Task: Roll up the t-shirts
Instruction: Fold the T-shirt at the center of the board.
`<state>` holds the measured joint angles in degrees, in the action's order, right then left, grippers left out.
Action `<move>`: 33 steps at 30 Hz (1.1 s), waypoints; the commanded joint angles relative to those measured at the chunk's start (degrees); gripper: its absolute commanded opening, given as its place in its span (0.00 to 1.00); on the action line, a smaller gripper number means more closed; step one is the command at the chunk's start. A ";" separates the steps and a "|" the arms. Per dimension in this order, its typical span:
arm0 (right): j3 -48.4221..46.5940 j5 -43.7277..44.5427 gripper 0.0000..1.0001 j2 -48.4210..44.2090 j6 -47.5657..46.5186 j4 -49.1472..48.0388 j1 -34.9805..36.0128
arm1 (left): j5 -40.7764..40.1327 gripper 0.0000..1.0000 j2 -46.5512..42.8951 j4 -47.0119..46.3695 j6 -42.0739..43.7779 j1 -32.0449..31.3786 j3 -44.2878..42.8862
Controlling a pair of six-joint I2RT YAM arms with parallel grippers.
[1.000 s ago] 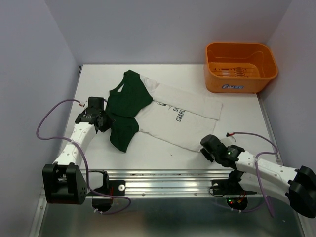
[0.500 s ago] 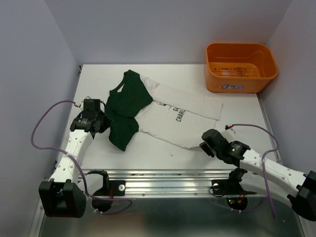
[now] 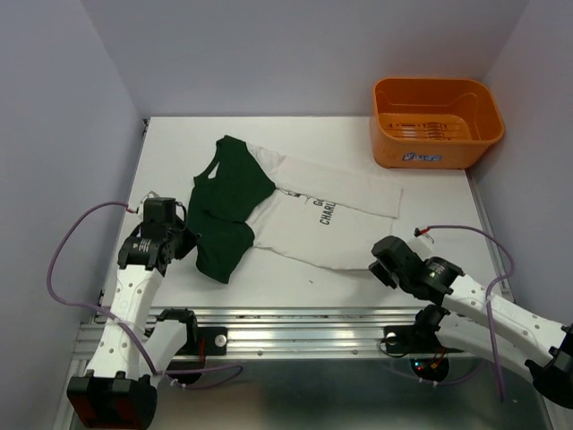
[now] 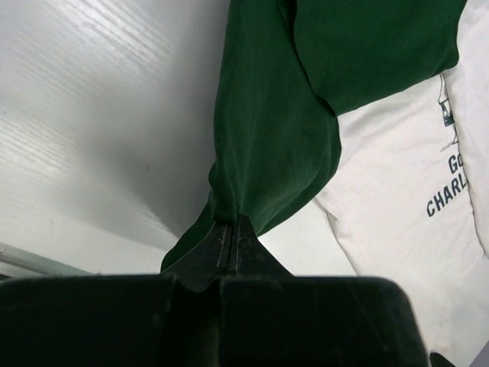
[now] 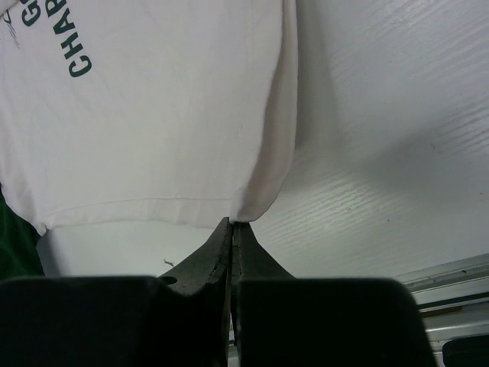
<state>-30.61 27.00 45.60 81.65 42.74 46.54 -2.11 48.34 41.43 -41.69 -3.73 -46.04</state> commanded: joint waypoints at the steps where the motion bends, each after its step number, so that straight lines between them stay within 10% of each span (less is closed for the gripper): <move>1: -3.05 2.79 0.01 -1.57 -0.78 4.45 0.21 | -0.26 0.00 -3.77 3.83 -1.46 -0.05 1.04; 33: -13.51 17.73 0.01 3.51 -2.37 9.29 0.21 | 0.53 0.00 17.22 -9.70 1.17 -0.05 -21.10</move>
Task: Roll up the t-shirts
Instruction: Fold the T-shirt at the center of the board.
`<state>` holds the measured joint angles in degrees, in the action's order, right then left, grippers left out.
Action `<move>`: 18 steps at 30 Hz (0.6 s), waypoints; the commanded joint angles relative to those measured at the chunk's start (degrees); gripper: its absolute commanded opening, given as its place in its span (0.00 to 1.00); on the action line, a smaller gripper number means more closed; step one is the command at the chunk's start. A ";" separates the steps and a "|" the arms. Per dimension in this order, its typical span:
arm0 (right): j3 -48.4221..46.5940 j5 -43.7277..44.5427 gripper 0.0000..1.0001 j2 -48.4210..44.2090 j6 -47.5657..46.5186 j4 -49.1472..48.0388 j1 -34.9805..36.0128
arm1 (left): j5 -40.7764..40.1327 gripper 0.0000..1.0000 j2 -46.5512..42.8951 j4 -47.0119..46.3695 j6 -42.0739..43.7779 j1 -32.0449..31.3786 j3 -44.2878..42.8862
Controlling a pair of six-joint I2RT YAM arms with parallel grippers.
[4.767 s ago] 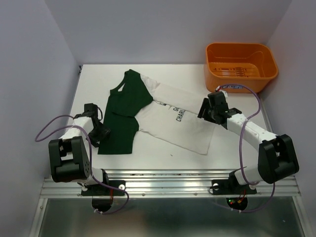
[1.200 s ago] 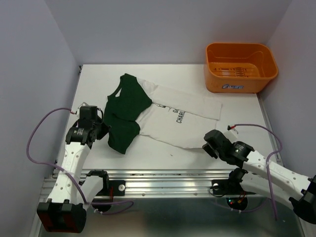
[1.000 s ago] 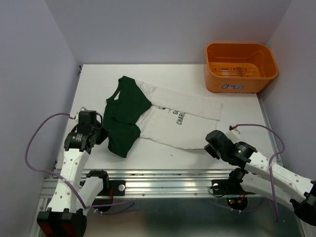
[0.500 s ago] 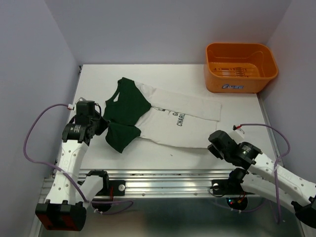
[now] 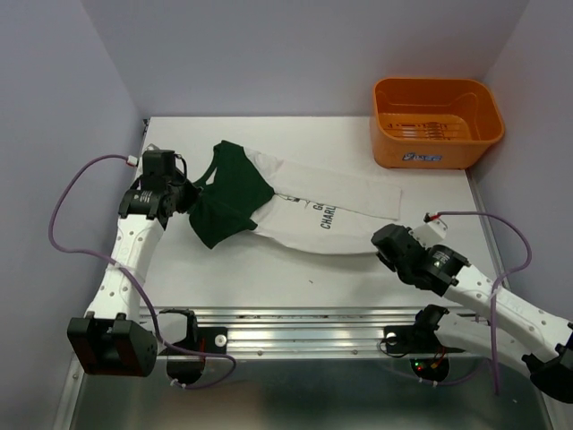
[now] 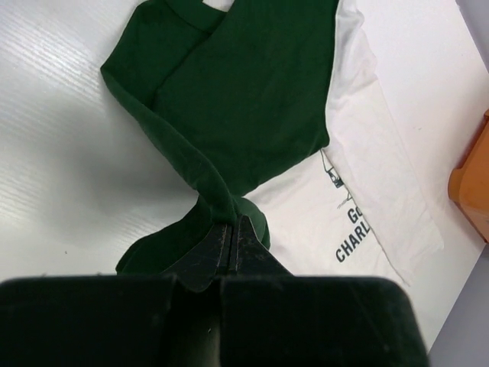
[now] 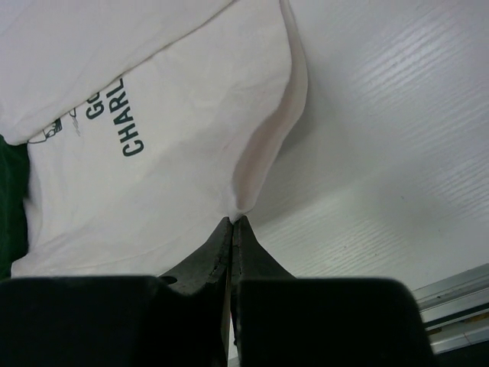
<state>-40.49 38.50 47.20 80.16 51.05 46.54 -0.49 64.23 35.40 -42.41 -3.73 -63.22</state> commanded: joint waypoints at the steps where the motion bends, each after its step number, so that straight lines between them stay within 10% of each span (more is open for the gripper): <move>1: -4.59 7.02 0.01 2.54 -1.58 0.98 0.21 | -1.18 0.00 2.56 -4.28 2.16 -0.05 -4.80; 18: -8.64 4.74 0.01 14.24 -10.54 -3.23 -7.95 | 0.14 0.00 16.19 -10.87 6.90 -0.23 -13.33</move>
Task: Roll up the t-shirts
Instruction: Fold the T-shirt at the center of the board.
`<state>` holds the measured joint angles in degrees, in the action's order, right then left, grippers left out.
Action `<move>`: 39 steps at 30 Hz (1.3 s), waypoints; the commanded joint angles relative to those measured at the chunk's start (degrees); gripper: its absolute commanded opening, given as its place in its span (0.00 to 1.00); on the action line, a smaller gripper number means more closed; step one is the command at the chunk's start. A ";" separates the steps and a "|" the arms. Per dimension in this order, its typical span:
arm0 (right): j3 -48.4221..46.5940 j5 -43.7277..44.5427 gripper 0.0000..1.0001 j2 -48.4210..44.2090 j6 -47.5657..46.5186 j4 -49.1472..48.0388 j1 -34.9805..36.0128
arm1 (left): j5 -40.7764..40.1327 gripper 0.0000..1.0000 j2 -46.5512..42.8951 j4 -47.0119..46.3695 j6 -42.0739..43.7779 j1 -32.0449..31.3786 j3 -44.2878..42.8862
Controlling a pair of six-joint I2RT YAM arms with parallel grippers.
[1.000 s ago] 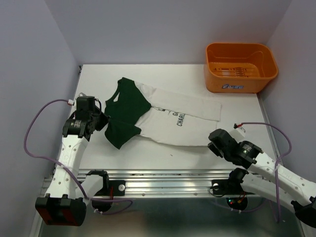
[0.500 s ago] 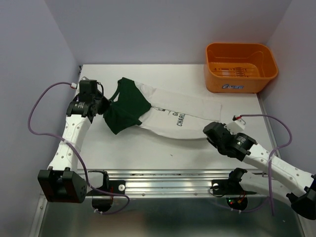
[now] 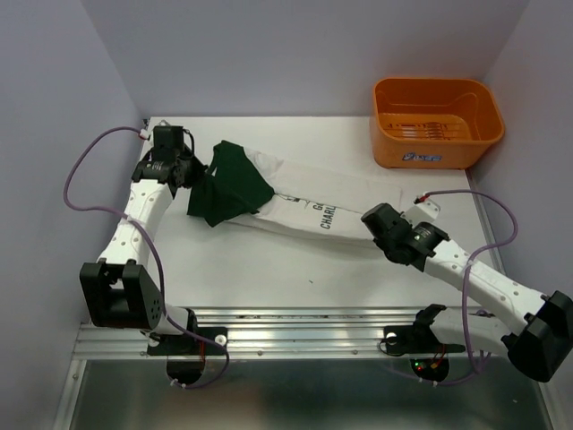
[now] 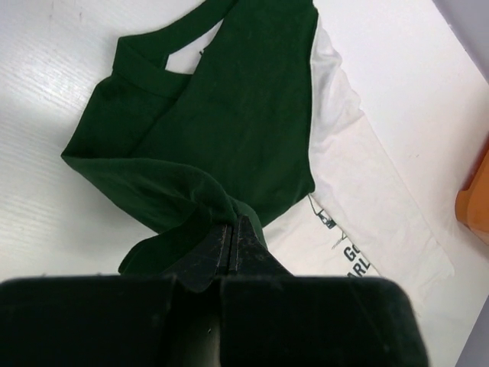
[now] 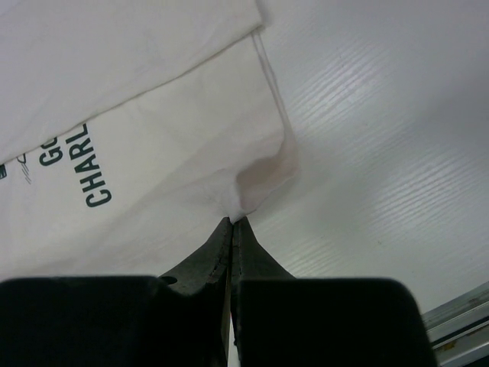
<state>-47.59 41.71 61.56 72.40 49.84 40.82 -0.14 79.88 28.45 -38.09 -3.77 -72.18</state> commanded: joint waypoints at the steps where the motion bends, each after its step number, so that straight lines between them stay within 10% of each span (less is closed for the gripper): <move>1: -1.36 1.18 0.01 -0.12 -3.14 -2.29 -2.76 | -0.21 0.00 1.67 -3.93 2.93 -0.27 -4.98; 39: -2.33 0.03 0.01 14.20 -13.78 -13.81 -12.17 | -4.34 0.00 25.68 -4.45 6.36 -5.98 -22.38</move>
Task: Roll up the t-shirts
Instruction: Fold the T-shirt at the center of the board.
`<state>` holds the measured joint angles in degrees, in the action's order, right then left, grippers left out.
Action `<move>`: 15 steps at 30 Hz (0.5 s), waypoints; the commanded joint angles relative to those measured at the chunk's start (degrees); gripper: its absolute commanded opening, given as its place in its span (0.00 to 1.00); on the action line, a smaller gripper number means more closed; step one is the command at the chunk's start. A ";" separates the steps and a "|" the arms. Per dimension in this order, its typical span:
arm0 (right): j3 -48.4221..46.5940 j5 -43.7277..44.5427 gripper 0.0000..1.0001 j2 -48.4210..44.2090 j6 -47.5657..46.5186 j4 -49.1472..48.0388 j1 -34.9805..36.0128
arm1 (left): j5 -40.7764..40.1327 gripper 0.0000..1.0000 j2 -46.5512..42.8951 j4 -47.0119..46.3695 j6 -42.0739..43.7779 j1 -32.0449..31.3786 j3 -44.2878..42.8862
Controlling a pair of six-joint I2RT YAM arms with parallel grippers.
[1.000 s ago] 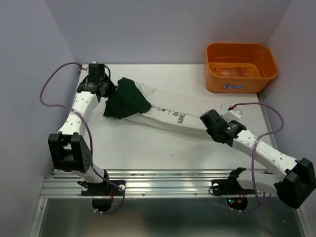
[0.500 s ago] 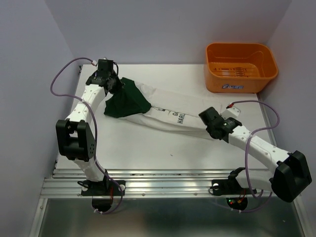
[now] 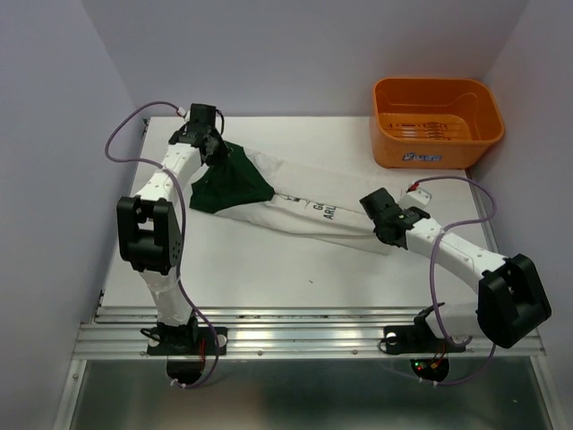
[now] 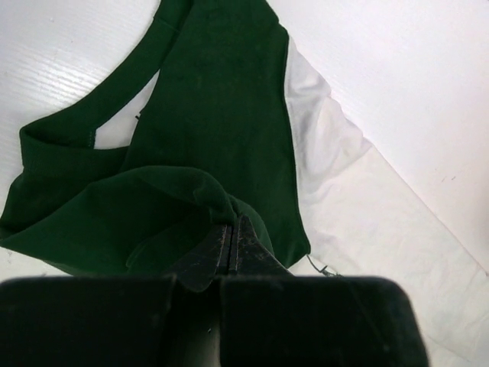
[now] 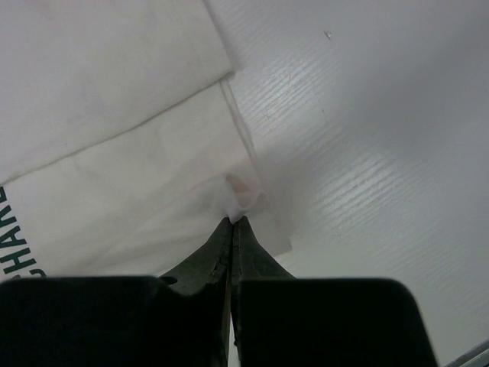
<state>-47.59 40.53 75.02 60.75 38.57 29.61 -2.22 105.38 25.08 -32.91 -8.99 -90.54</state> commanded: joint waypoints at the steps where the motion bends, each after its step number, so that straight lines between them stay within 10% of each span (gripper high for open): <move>1: -2.24 1.21 0.01 1.17 -2.30 -2.97 -1.47 | -2.44 0.00 0.87 -1.00 1.18 -0.76 -4.38; 15: -2.15 -0.54 0.01 4.60 -5.55 -6.92 -4.90 | -5.25 0.00 6.76 0.41 1.44 -2.43 -11.14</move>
<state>-47.59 38.92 78.81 57.01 34.20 26.22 -5.30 112.09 25.34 -32.45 -11.07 -97.54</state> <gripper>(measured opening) 0.019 0.023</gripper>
